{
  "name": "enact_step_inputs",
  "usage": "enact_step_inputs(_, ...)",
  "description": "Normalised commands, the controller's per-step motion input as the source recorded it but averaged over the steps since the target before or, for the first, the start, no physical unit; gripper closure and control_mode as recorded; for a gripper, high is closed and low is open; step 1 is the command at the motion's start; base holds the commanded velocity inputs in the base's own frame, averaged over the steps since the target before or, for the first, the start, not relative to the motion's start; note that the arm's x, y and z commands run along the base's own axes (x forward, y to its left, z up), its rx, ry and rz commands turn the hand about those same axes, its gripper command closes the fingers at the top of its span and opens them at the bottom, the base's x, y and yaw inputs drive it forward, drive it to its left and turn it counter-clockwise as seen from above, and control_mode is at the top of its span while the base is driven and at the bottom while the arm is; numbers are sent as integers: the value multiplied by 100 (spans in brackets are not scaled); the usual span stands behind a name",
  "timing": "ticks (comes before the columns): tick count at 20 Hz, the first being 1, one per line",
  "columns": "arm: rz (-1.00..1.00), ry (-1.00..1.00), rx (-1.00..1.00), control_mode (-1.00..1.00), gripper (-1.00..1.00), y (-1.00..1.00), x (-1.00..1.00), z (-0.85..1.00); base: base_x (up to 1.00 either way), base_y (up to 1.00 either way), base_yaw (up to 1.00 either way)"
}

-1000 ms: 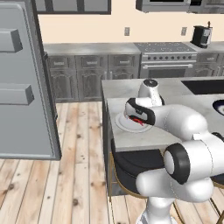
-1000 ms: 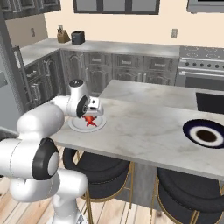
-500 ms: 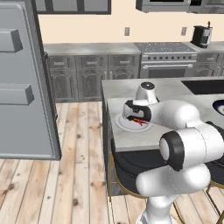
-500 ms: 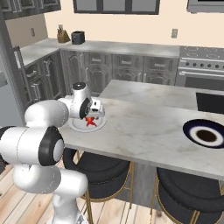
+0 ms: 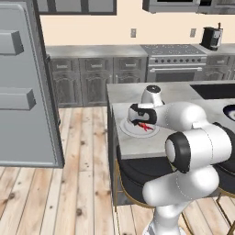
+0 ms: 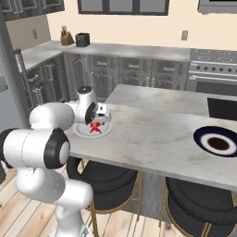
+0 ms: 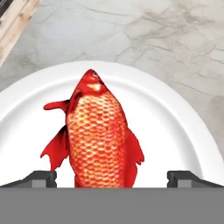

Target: Transport the fish and tomato to the fridge. Place the fish on the rack containing meat and place the tomato on the rack containing the vegetable, ensuring meats and vegetables are on different racks.

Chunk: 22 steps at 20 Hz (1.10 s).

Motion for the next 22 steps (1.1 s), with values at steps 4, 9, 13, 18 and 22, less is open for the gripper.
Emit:
enact_step_inputs(4, 1, 0, 0, -100, -100, 15, -3, -32, 0, 0, 0)
enact_step_inputs(9, 0, -6, 4, -100, -100, 25, -12, -47, 0, 0, 0)
enact_step_inputs(13, 0, -19, 18, -100, -100, 1, -10, -52, 0, 0, 0)
enact_step_inputs(18, 0, -3, 5, -100, -100, 0, 4, -56, 0, 0, 0)
enact_step_inputs(22, 0, 19, 0, -100, -100, 4, 18, -58, 0, 0, 0)
